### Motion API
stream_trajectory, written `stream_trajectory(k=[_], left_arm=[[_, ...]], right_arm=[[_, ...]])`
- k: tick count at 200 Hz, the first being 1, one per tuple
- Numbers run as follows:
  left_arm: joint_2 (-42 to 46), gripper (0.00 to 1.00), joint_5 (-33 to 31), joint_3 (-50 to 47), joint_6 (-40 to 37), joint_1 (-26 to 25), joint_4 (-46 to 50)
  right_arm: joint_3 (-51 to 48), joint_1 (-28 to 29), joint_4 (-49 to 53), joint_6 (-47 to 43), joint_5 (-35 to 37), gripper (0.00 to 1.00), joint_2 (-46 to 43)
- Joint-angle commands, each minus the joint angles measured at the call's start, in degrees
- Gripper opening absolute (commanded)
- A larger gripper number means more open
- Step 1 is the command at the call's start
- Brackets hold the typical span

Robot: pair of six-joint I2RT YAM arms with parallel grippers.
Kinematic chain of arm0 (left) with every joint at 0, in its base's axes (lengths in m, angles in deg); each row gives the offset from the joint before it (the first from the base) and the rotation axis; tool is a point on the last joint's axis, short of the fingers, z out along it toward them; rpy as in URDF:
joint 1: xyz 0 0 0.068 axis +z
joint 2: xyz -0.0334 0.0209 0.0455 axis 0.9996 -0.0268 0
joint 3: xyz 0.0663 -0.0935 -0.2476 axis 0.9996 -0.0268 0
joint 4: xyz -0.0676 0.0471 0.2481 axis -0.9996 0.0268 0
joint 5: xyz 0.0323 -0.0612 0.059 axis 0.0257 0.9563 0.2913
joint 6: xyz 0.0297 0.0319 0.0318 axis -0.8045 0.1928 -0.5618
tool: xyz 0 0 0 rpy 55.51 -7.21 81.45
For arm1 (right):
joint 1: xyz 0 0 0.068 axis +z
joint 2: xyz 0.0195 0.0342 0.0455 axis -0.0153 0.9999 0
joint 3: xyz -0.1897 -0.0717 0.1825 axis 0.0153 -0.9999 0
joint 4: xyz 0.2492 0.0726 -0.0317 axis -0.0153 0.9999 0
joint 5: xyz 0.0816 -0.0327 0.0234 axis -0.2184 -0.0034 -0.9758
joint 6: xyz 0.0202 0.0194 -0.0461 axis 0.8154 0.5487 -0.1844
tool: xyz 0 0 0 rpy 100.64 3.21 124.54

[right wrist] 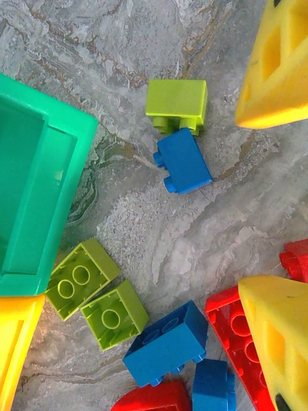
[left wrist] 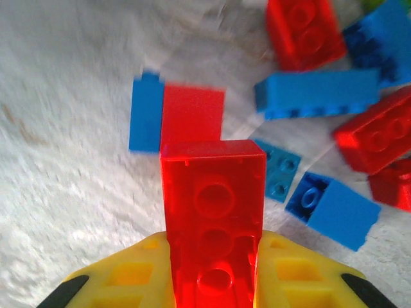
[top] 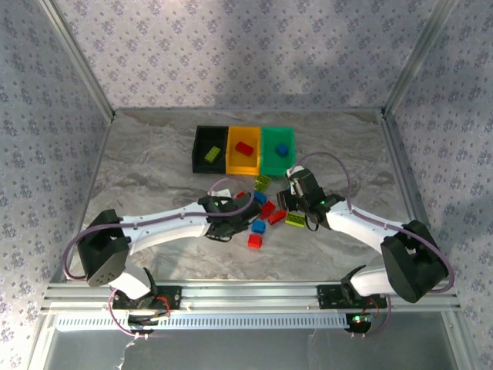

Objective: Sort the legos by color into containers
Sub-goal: Pick up the lego from the middle-left of the table, then place the lego in the container.

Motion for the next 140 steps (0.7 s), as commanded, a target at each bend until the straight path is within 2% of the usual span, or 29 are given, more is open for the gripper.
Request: stream_trajectory(k=[1,28,66,99,140], left_arm=[[1.8,0.27,-4.8,5.3,-13.5,4.8,1.3],[-2.1,0.27,0.0,13.2,-24.6,13.2,0.5],[-14.7,0.28,1.7,28.6,-38.2,18.1,-0.2],[-31.6,0.28,2.6,50.7,-43.6,21.6,10.5],[-48.4,0.29,3.2,73.6,-45.3,24.7,17.6]], right_arm=[[1.3,0.5,0.0,0.6,-0.5,0.64,0.1],[0.9,0.7,-0.2,1.2,-1.1,0.64,-0.9],[0.4,0.8,-0.3,1.3,0.5,0.62,-1.4],[0.5,0.9,-0.1,1.2,1.2,0.62,-1.4],[0.8,1.2,0.1,1.6,1.7,0.62,-1.7]])
